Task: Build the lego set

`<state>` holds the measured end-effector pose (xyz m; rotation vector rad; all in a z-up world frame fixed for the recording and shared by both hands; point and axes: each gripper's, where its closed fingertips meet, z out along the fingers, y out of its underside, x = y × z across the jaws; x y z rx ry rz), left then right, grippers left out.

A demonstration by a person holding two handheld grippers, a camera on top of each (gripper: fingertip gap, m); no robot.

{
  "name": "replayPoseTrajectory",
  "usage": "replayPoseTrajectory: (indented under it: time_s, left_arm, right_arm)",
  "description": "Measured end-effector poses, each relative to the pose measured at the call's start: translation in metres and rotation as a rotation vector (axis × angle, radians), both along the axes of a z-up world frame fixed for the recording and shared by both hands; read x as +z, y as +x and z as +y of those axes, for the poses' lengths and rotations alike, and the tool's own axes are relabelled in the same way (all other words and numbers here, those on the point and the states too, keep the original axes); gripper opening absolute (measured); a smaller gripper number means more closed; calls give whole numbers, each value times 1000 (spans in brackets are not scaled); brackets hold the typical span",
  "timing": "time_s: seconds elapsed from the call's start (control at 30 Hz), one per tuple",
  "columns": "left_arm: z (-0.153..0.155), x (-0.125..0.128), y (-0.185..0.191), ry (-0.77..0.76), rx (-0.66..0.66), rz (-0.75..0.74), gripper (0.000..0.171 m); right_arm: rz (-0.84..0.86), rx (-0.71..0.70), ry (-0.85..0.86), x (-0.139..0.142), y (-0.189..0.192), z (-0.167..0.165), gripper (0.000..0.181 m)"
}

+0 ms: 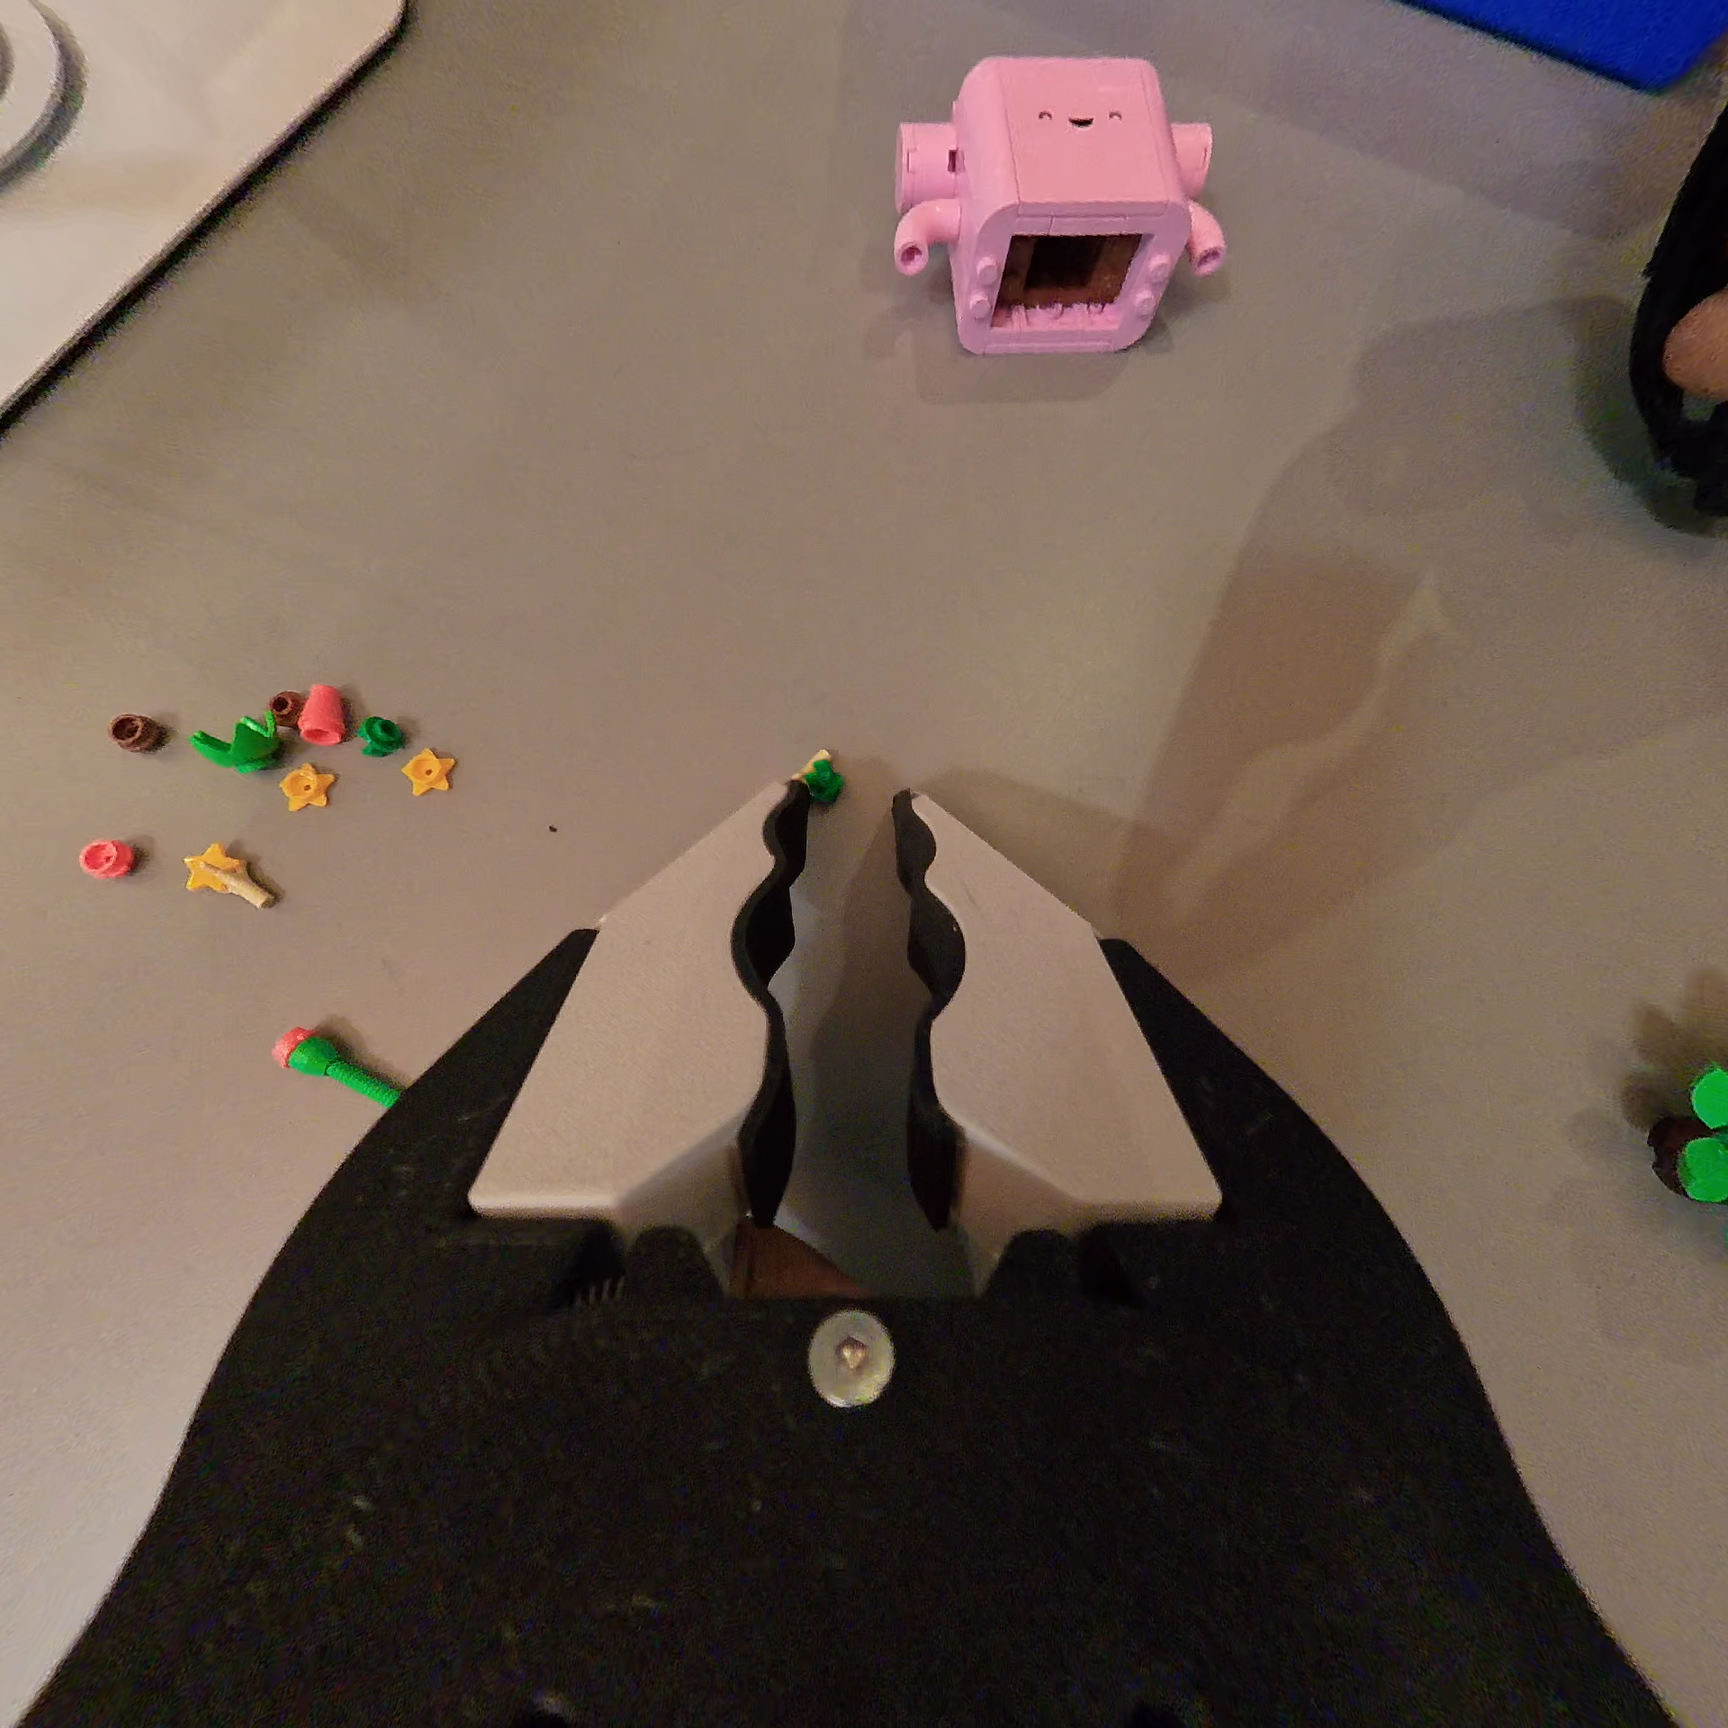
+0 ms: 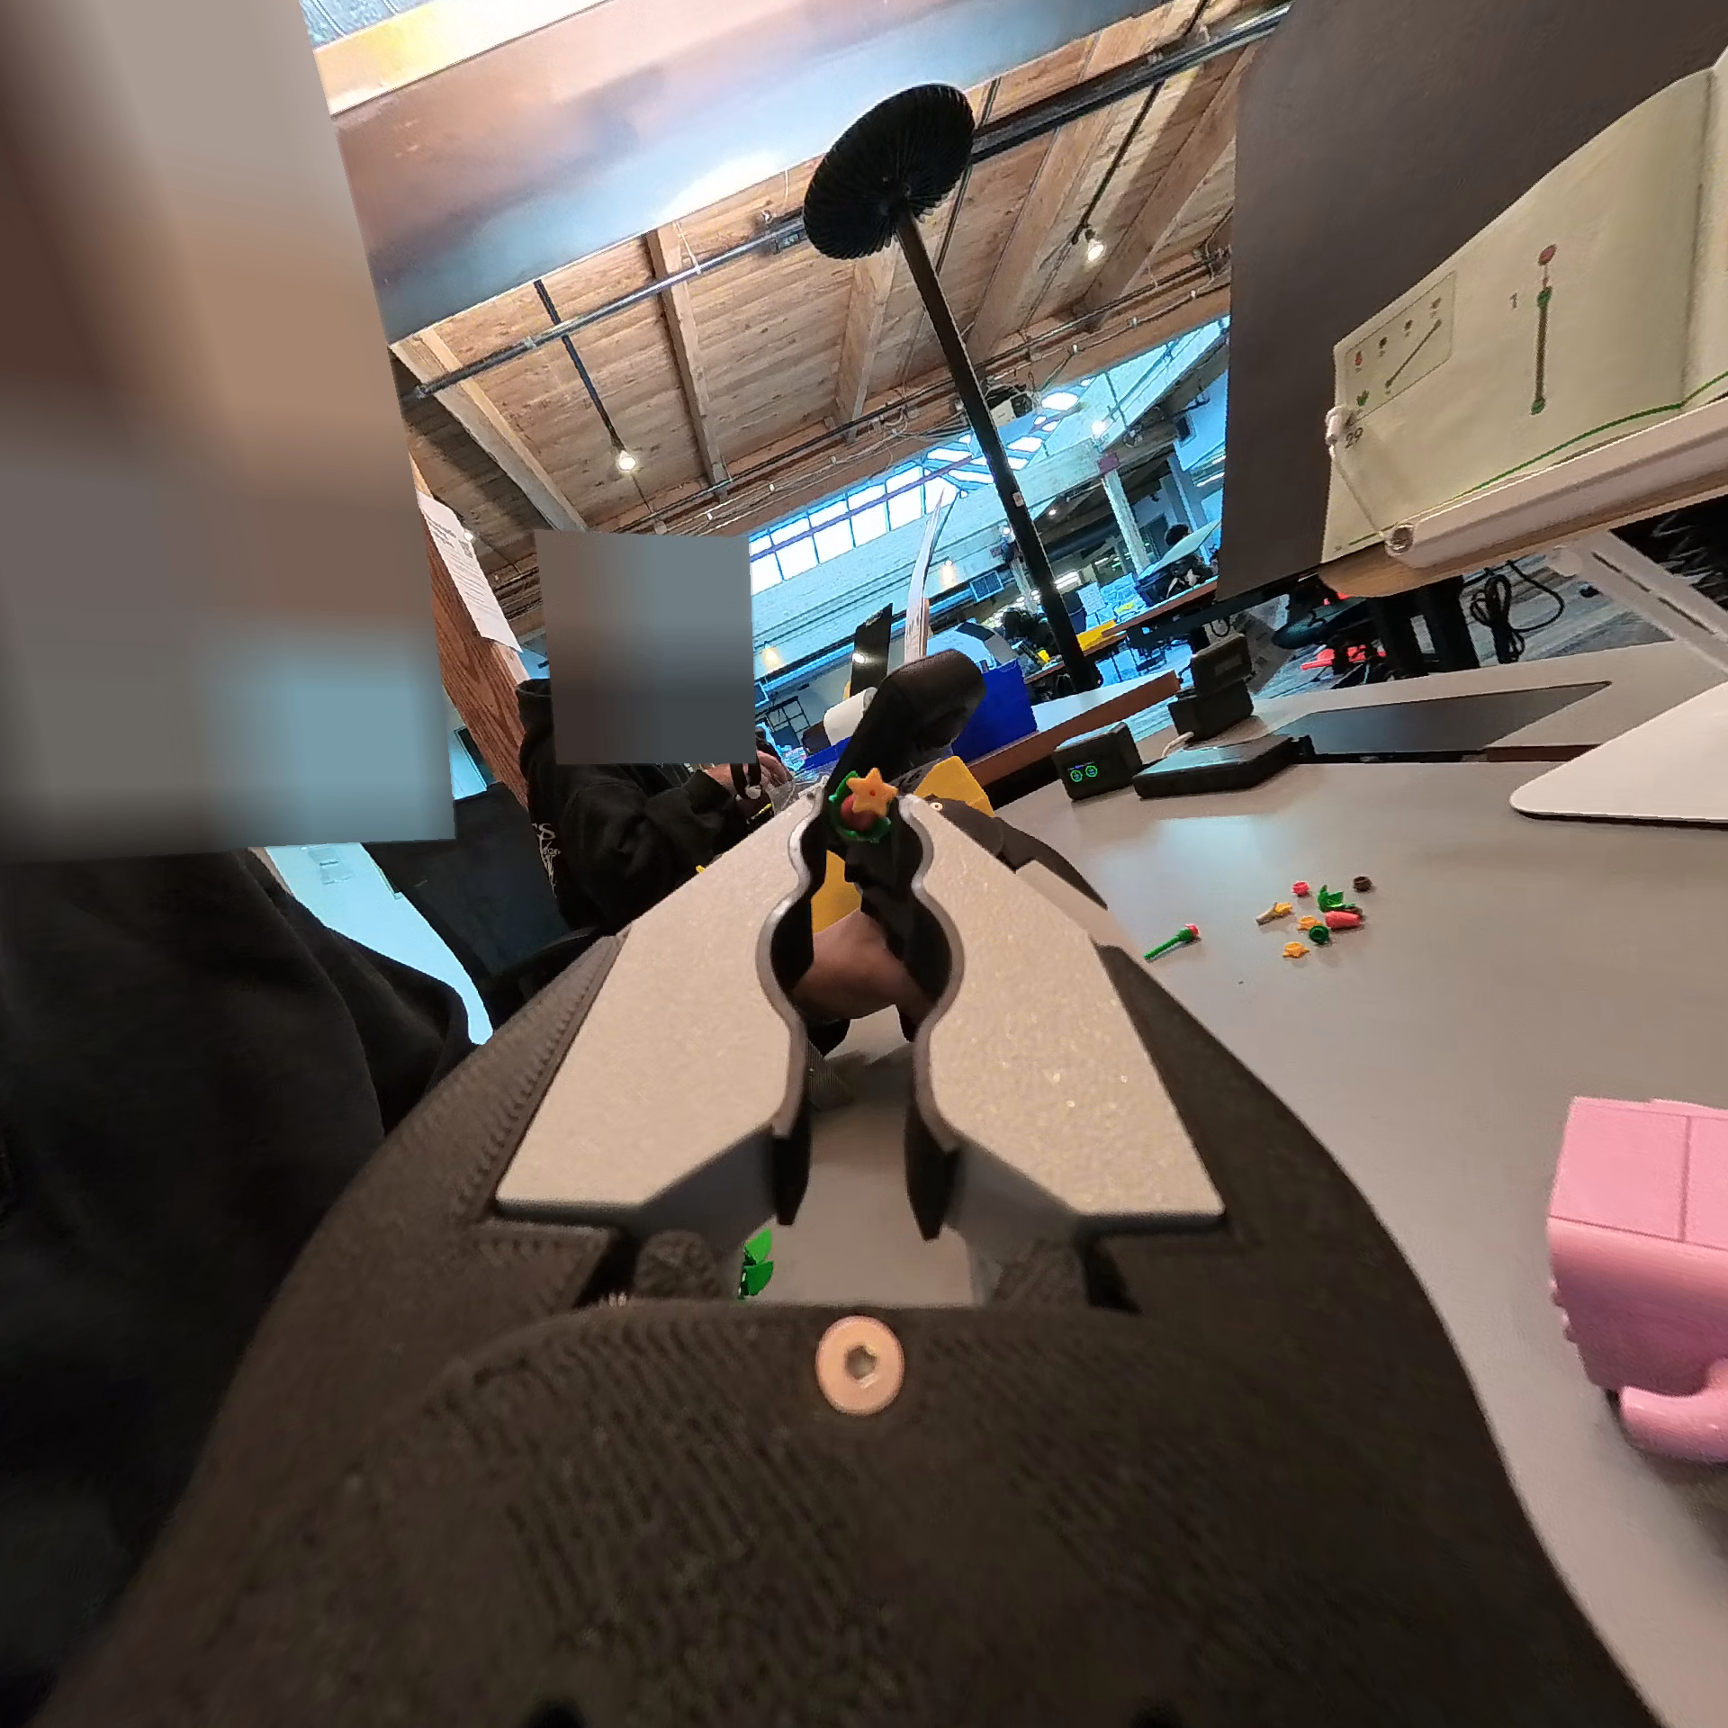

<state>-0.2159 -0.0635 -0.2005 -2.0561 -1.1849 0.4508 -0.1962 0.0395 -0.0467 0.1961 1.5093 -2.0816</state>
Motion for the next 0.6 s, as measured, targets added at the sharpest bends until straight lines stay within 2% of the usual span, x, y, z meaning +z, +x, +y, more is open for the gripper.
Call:
replayPoseTrajectory:
  time_s: [0.27, 0.6]
  left_arm:
    - [4, -1, 3, 4, -23, -9, 14]
    - [3, 0, -4, 59, 57, -33, 16]
  right_arm:
    - [2, 0, 4, -1, 0, -1, 11]
    - [6, 6, 5, -1, 2, -1, 11]
